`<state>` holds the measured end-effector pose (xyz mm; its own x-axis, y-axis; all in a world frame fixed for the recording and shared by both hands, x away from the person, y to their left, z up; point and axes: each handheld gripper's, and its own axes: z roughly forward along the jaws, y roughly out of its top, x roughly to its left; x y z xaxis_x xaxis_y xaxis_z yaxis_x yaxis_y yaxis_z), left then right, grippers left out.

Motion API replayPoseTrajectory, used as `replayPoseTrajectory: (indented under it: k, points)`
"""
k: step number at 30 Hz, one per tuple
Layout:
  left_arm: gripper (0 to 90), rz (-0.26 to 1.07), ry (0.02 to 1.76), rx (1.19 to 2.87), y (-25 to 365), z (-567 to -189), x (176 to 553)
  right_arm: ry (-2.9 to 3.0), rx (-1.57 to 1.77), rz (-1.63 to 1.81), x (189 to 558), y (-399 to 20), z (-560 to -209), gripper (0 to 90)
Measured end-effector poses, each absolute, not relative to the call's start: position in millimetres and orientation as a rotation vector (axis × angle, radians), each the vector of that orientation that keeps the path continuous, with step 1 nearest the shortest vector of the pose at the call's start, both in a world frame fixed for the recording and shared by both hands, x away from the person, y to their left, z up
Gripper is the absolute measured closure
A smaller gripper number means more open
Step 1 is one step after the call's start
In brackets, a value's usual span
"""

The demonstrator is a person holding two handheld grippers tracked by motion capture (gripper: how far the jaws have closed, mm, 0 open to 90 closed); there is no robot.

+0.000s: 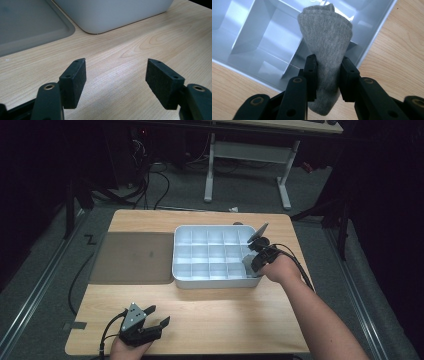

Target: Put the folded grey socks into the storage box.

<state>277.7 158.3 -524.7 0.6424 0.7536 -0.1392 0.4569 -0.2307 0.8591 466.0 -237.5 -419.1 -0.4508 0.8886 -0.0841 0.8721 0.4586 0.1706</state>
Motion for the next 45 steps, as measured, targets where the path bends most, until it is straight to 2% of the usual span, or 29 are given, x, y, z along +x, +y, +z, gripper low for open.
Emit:
replayPoseTrajectory:
  k: [23,45]
  points:
    - [33.5,0.359,0.947,1.885,157.5,-526.1,278.1,2.579,1.520,0.006,472.3,-225.9,-451.0,73.8]
    - [33.5,0.355,0.946,1.888,157.2,-526.8,278.8,2.600,1.491,-0.008,474.1,-225.7,-460.1,73.2]
